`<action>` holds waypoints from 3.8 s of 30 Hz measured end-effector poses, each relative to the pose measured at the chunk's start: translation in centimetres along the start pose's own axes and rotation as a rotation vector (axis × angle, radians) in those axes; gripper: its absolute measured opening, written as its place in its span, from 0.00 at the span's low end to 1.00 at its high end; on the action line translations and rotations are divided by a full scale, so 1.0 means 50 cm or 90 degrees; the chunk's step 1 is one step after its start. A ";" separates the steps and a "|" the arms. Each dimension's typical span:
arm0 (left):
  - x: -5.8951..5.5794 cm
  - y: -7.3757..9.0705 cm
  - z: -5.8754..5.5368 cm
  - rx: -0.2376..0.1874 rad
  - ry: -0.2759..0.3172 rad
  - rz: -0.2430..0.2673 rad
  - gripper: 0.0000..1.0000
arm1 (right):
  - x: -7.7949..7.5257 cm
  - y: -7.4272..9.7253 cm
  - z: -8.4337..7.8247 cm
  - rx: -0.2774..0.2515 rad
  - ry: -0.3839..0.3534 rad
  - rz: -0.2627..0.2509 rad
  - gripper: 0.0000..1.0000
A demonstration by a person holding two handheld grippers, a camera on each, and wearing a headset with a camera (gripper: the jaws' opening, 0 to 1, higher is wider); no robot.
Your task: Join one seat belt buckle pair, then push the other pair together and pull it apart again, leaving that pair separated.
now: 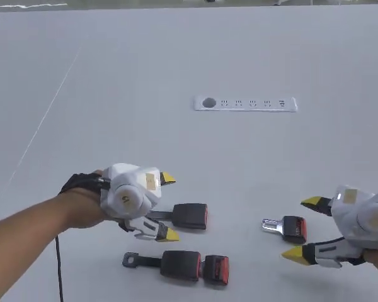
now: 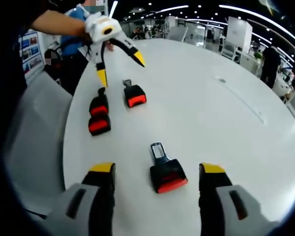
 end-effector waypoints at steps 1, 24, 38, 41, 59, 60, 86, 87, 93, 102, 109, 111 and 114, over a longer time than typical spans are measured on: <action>0.001 -0.008 -0.005 0.007 -0.001 -0.001 0.70 | -0.002 -0.003 -0.005 0.004 0.003 0.004 0.70; -0.002 -0.102 -0.050 0.054 -0.011 -0.074 0.54 | -0.018 -0.041 -0.054 0.108 0.010 0.071 0.53; -0.020 -0.102 -0.045 0.029 -0.008 -0.117 0.42 | -0.039 -0.049 -0.059 0.137 0.071 0.074 0.40; -0.014 -0.101 -0.045 0.031 -0.009 -0.115 0.34 | -0.039 -0.055 -0.064 0.157 0.067 0.081 0.36; -0.020 -0.103 -0.052 0.039 -0.023 -0.133 0.34 | -0.043 -0.065 -0.048 0.233 0.103 0.094 0.35; -0.022 -0.102 -0.053 0.039 -0.030 -0.135 0.34 | -0.042 -0.066 -0.045 0.232 0.103 0.092 0.35; -0.018 -0.104 -0.056 0.049 -0.026 -0.137 0.34 | 0.005 -0.155 0.060 0.155 0.128 0.101 0.36; -0.019 -0.104 -0.054 0.049 -0.025 -0.137 0.34 | 0.007 -0.157 0.063 0.152 0.129 0.102 0.36; -0.019 -0.104 -0.053 0.050 -0.022 -0.136 0.34 | 0.016 -0.172 0.080 0.141 0.128 0.103 0.36; -0.020 -0.103 -0.049 0.051 -0.024 -0.136 0.34 | 0.032 -0.195 0.107 0.121 0.131 0.109 0.36; -0.020 -0.105 -0.048 0.052 -0.023 -0.134 0.34 | 0.037 -0.205 0.116 0.111 0.128 0.113 0.36; -0.020 -0.105 -0.048 0.053 -0.023 -0.134 0.34 | 0.040 -0.209 0.120 0.107 0.128 0.113 0.36; -0.020 -0.106 -0.049 0.055 -0.023 -0.134 0.34 | 0.050 -0.219 0.131 0.097 0.115 0.111 0.36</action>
Point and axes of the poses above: the centre of the closed fingertips' face, and the gripper's own axes: y roughly backward along the fingers, x roughly to its left, z roughly out of its top, the point moved 2 cm from there along y, roughly backward along the fingers, and after that the axes turned 1 degree about -y, right-handed, at the moved point
